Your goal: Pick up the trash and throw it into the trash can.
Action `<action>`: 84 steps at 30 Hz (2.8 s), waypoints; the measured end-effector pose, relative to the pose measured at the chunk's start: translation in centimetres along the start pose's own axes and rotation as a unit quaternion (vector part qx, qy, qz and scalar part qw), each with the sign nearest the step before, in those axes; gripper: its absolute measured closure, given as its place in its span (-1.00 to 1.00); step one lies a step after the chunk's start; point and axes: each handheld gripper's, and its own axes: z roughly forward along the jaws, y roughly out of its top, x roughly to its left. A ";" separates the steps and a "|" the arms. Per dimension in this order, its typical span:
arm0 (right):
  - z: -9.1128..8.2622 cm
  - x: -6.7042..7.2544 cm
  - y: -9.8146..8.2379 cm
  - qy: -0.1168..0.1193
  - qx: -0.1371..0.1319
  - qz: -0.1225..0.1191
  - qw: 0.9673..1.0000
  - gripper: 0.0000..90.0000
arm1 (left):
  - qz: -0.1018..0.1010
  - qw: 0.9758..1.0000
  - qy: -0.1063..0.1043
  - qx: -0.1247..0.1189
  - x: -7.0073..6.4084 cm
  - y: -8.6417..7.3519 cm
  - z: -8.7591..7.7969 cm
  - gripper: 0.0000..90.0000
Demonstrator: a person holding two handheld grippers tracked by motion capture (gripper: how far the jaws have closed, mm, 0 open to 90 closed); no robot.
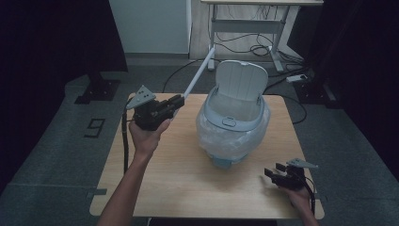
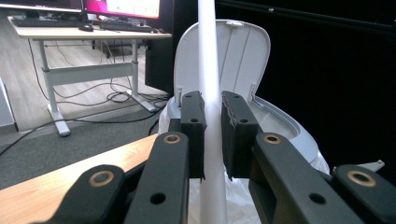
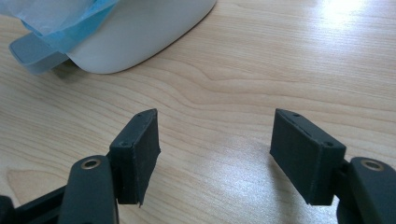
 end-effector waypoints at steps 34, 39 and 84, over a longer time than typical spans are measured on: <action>0.7 0.7 0.2 -0.007 0.030 -0.022 0.999 -0.30 | 0.001 0.999 -0.025 0.037 -1.5 2.4 7.7 0.77; 0.7 0.7 0.2 -0.003 0.034 -0.024 0.999 -0.30 | 0.000 0.999 -0.026 0.041 -1.6 2.7 8.8 0.77; 0.7 0.7 0.1 0.005 0.037 -0.019 0.999 -0.30 | 0.021 0.995 -0.022 0.095 -3.9 3.3 15.6 0.75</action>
